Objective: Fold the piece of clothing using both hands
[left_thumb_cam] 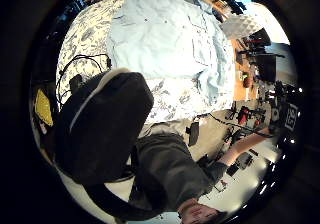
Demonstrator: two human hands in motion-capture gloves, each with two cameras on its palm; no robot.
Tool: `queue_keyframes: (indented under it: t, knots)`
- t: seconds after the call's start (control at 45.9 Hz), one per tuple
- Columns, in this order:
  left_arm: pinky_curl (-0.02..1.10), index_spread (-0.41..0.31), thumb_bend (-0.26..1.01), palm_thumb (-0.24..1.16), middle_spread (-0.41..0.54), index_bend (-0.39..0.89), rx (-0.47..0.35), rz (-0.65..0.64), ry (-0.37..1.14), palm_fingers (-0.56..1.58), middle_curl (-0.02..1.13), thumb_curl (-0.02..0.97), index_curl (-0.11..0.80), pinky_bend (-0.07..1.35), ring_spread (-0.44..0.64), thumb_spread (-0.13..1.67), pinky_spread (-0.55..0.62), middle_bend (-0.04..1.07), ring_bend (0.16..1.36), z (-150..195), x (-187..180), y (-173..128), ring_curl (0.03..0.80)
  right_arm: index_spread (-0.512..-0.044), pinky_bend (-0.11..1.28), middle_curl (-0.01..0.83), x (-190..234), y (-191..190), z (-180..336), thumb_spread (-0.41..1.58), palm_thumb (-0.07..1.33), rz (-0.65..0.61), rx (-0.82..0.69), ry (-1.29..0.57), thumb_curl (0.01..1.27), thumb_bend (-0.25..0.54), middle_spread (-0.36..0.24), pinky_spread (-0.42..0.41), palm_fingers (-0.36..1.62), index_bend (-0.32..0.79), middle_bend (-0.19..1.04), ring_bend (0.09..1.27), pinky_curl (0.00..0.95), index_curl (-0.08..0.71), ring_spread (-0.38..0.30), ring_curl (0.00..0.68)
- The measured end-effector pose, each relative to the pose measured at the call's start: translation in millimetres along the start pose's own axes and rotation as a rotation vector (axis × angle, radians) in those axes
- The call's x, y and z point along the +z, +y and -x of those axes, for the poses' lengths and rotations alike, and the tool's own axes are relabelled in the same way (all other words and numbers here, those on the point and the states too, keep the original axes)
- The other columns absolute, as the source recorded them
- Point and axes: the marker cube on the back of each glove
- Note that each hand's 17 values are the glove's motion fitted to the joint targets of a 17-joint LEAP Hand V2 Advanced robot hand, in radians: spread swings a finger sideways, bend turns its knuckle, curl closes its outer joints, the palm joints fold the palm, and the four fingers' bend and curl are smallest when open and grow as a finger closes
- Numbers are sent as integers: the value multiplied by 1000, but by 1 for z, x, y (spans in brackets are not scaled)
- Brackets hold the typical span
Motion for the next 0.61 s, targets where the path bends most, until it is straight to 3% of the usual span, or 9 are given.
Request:
queue_keyframes:
  t: [0.087, 0.218, 0.392, 0.61]
  knots:
    - [158, 18, 35, 75, 141, -3, -5, 20, -13, 236, 64, 19, -7, 499, 107, 609, 182, 161, 655, -1, 1, -1, 189, -241, 524, 104, -2, 2, 0, 622, 455, -3, 8, -1, 86, 290, -17, 126, 500, 69, 233, 478, 178, 49, 18, 159]
    - [226, 23, 21, 79, 186, 44, 0, 29, -32, 170, 119, 46, 6, 576, 140, 867, 233, 188, 747, -1, -1, -3, 253, -309, 550, 171, -5, 10, 2, 897, 488, -3, 13, 13, 110, 288, -21, 162, 465, 89, 259, 512, 239, 84, 24, 223]
    - [267, 26, -4, 81, 211, 75, -5, 13, -25, 127, 174, 81, 32, 614, 157, 1038, 253, 201, 792, 2, -3, -9, 284, -344, 561, 233, -3, 9, 6, 1085, 512, 4, 4, 25, 136, 261, -24, 173, 443, 94, 274, 529, 275, 106, 21, 256]
    - [295, 21, -14, 76, 223, 91, 17, 28, 10, 103, 226, 115, 64, 630, 163, 1124, 257, 200, 817, 2, 4, -13, 301, -354, 555, 281, -5, 5, 5, 1191, 534, 29, -2, 55, 163, 217, -25, 179, 438, 101, 273, 548, 300, 131, 16, 286]
